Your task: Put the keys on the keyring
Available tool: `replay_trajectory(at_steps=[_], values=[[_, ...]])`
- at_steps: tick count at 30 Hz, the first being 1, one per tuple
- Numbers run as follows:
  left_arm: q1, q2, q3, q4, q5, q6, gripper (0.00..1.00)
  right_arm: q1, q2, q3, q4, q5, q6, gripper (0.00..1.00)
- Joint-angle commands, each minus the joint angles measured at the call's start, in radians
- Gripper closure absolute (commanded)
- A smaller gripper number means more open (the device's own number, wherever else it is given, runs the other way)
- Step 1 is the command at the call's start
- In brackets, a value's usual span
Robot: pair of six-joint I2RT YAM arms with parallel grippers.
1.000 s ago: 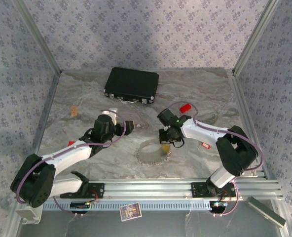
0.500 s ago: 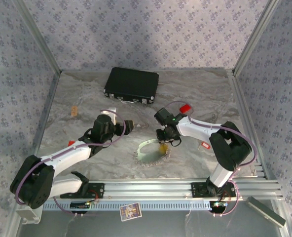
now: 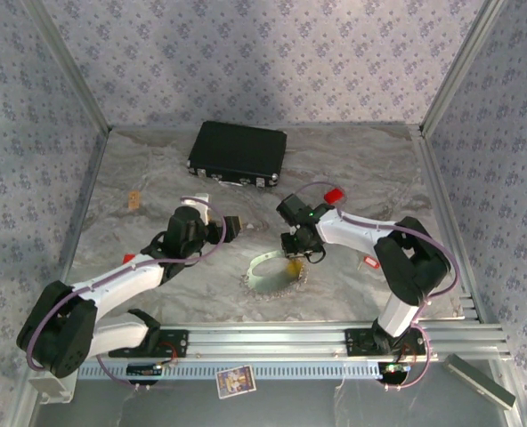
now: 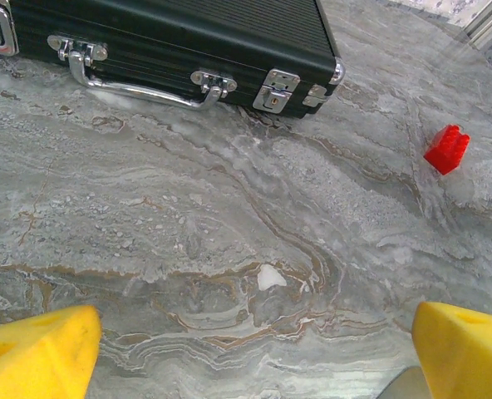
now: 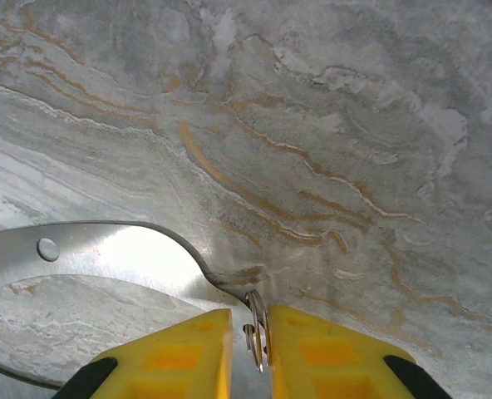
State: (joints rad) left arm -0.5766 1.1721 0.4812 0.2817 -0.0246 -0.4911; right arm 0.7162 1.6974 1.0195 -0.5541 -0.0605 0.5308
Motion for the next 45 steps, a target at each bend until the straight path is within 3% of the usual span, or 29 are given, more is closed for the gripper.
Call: replay_trajectory(at_steps=[1, 11, 16, 19, 29, 38, 45], values=[[-0.007, -0.025, 0.020, -0.011, -0.016, 0.002, 0.04, 0.009, 0.012, 0.026, -0.038, 0.003, -0.013, 0.82], [-0.006, -0.043, 0.020, -0.020, -0.023, 0.003, 0.04, 0.011, 0.021, 0.030, -0.042, 0.007, -0.018, 0.88], [-0.007, -0.056, 0.022, -0.028, -0.027, 0.008, 0.04, 0.013, 0.005, 0.035, -0.042, 0.023, -0.020, 1.00], [-0.007, -0.081, 0.022, -0.045, -0.038, 0.030, 0.04, 0.013, -0.032, 0.028, -0.040, 0.039, -0.034, 1.00], [-0.006, -0.213, 0.085, -0.153, -0.051, 0.287, 0.06, 0.018, -0.232, 0.052, -0.042, 0.053, -0.221, 1.00], [-0.006, -0.285, 0.201, -0.231, 0.053, 0.523, 0.11, 0.026, -0.313, 0.277, -0.360, -0.053, -0.397, 1.00], [-0.006, -0.257, 0.249, -0.200, 0.144, 0.570, 0.22, 0.068, -0.335, 0.413, -0.499, -0.035, -0.556, 1.00]])
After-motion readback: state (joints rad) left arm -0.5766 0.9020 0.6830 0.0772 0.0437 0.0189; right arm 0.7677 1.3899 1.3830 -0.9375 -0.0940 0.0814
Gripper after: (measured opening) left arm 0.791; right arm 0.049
